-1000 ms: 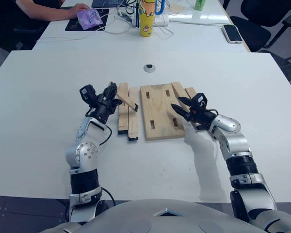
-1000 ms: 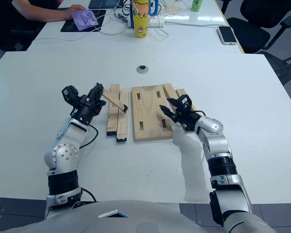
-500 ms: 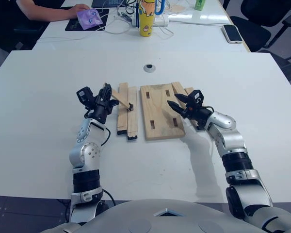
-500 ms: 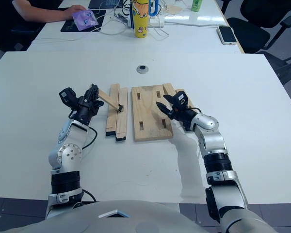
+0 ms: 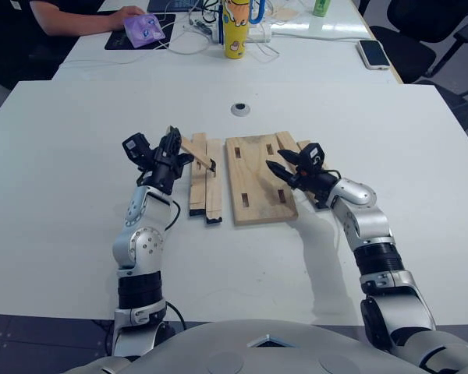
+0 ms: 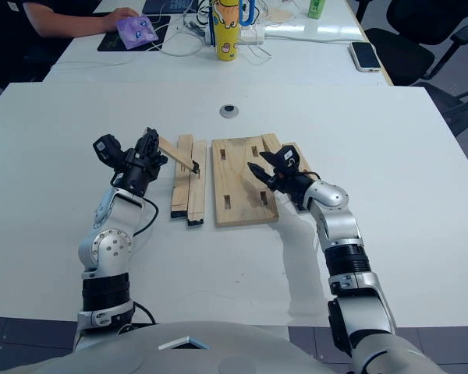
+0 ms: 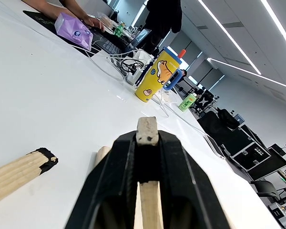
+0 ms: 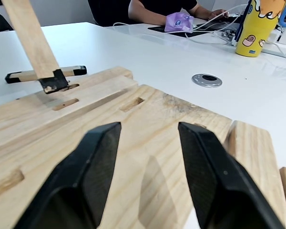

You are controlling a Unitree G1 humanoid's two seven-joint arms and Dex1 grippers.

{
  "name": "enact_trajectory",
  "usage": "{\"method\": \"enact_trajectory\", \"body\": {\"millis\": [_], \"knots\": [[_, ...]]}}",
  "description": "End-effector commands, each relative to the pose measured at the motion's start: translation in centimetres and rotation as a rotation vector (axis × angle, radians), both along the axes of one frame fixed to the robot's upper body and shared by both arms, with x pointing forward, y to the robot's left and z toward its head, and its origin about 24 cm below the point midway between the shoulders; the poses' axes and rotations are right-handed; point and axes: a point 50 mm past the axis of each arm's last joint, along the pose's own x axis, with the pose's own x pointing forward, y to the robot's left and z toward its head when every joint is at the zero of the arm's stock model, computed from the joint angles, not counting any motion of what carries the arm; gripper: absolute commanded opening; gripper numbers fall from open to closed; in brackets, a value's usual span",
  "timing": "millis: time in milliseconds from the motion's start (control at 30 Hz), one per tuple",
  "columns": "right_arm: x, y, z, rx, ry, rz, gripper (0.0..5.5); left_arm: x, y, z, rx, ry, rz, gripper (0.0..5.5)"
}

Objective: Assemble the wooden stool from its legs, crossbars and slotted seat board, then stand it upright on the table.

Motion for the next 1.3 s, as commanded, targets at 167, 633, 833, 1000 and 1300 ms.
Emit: {"method": "enact_trajectory", "body": {"millis": [167,633,833,1000,1300], "knots": [[0.3,0.5,0.4,-0.004,-0.007,0.024,2.22,-0.3,-1.7,-0.9,-0.126,0.047,0.001,0.44],[0.6,1.0,0.9,-0.003,-0.017,0.054,2.22,-0.4,-0.6,-2.4,-0.077,0.080,0.075,0.44],[0.6,1.3,0.8,0.001,-0.017,0.061,2.22,0.3,-0.9,-2.2,-0.076,0.062,0.061,0.44],[0.6,1.5,0.8,0.007,-0.017,0.062,2.22,0.9,-1.5,-2.0,-0.070,0.056,0.035,0.44],[0.3,1.5,0.6,0.010,-0.015,0.048,2.22,0.6,-1.3,-2.3,0.058,0.107,0.082,0.44]]}}
